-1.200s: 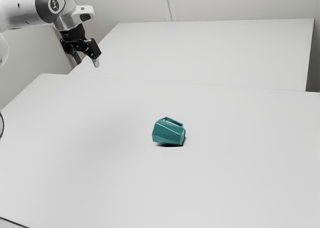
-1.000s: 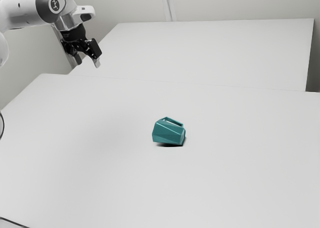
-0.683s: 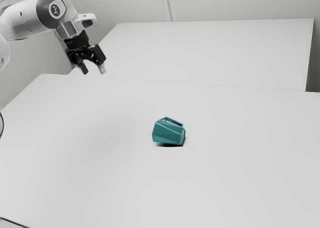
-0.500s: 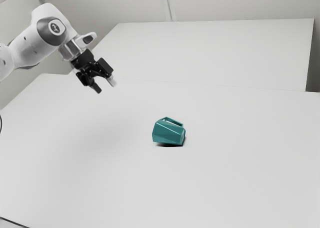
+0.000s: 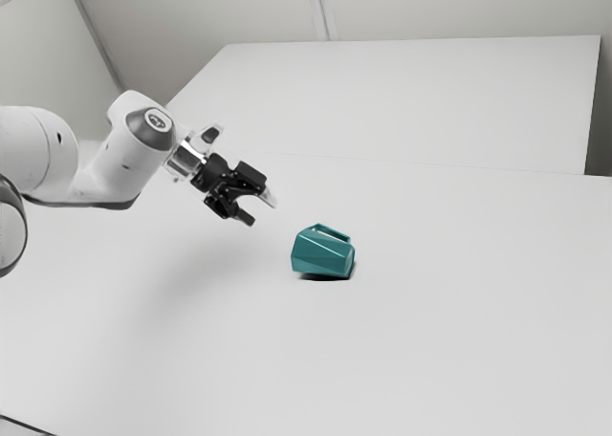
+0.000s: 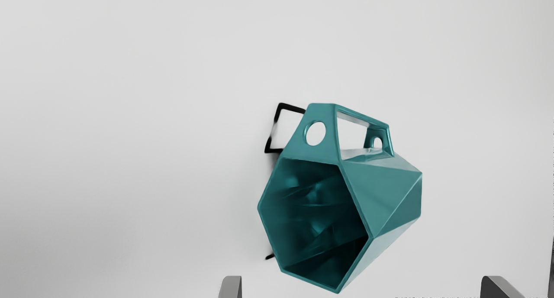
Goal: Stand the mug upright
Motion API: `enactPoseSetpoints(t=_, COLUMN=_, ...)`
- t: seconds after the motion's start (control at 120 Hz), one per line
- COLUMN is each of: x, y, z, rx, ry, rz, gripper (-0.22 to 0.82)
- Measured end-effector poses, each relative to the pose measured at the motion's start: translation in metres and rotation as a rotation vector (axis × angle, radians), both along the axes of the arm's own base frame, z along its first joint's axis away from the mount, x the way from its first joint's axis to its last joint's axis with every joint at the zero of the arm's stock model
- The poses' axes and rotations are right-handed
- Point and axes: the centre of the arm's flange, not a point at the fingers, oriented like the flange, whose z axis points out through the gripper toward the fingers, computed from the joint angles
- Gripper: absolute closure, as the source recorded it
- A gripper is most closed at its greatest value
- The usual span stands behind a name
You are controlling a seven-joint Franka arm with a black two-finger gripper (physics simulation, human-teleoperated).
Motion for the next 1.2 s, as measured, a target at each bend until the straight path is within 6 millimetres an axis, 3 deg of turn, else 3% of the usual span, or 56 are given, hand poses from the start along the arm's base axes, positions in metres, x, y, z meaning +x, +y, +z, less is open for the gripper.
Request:
enactPoseSetpoints(t=0.067, x=-0.007, y=-0.011, z=-0.016, rx=-0.03, ry=0.015, rz=-0.002, gripper=0.0)
enactPoseSetpoints(t=0.258, x=-0.006, y=-0.042, z=-0.033, rx=-0.079, ry=-0.009, rz=-0.024, gripper=0.0)
enactPoseSetpoints(t=0.408, x=-0.004, y=-0.055, z=-0.058, rx=-0.123, ry=-0.003, rz=-0.02, gripper=0.0)
enactPoseSetpoints(t=0.758, x=-0.002, y=-0.068, z=-0.067, rx=-0.204, ry=-0.035, rz=-0.004, gripper=0.01)
enactPoseSetpoints(t=0.825, x=-0.002, y=-0.069, z=-0.067, rx=-0.211, ry=-0.04, rz=-0.007, gripper=0.11)
enactPoseSetpoints(t=1.008, x=-0.002, y=-0.069, z=-0.067, rx=-0.218, ry=-0.058, rz=-0.022, gripper=0.52)
enactPoseSetpoints(t=1.2, x=-0.002, y=-0.072, z=-0.061, rx=-0.225, ry=-0.089, rz=-0.056, gripper=0.7)
